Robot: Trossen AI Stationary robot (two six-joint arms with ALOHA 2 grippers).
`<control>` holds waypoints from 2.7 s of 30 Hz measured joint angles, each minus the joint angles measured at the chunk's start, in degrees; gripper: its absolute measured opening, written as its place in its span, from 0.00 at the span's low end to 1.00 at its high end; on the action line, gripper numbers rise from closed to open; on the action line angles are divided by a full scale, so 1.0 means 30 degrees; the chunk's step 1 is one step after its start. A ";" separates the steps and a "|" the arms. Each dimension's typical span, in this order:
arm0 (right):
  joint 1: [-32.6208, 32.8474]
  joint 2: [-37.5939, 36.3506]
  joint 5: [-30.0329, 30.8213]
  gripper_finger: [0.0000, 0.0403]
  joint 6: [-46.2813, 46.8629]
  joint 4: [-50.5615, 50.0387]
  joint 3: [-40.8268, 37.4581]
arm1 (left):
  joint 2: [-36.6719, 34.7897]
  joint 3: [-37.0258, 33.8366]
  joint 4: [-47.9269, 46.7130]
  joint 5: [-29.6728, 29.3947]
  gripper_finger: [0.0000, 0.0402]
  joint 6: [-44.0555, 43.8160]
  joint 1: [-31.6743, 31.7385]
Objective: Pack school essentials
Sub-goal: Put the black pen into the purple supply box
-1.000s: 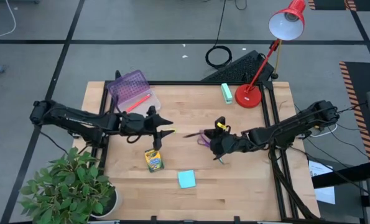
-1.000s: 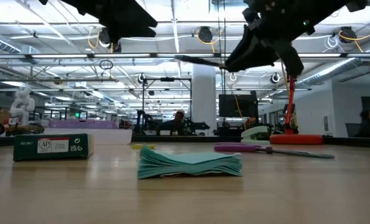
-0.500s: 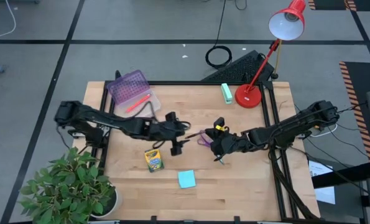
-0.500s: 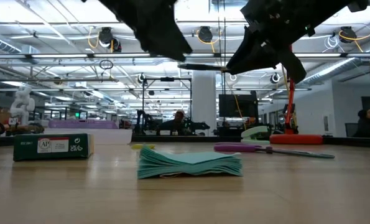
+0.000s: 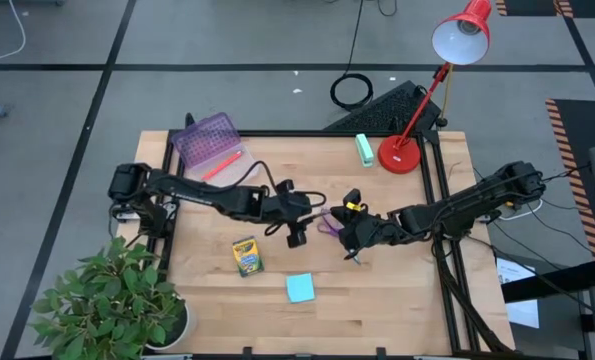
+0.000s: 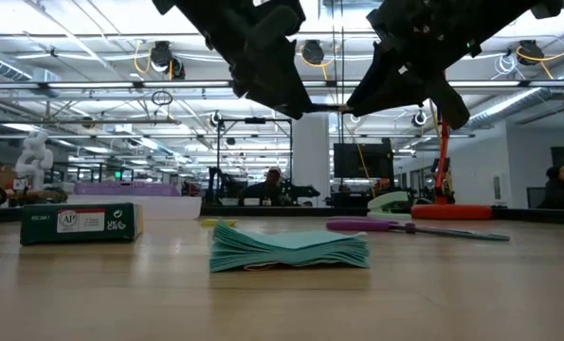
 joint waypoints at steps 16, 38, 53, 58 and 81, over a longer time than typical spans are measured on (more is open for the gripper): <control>0.0007 0.0000 -0.0013 0.14 0.0130 0.0512 0.0000 | -0.0066 0.0000 -0.0022 0.0622 0.02 0.0198 0.0262; 0.0007 -0.0831 -0.4625 0.46 1.3562 -0.0044 -0.0015 | 0.2820 -0.0022 -0.1596 0.1335 0.30 0.6503 -0.0354; 0.0794 -0.0838 -0.7747 0.45 1.4262 0.0428 -0.2013 | 0.3196 -0.0022 -0.3558 0.0351 0.48 1.8413 -0.0505; 0.0787 -0.1308 -0.7750 0.45 1.2712 0.0341 -0.2780 | 0.3228 -0.0021 -0.3146 -0.0332 0.48 2.2955 0.0034; 0.0627 -0.4342 -0.7728 0.45 1.1418 -0.0356 -0.3053 | 0.5479 0.0051 -0.2705 0.2148 0.26 2.9785 0.1820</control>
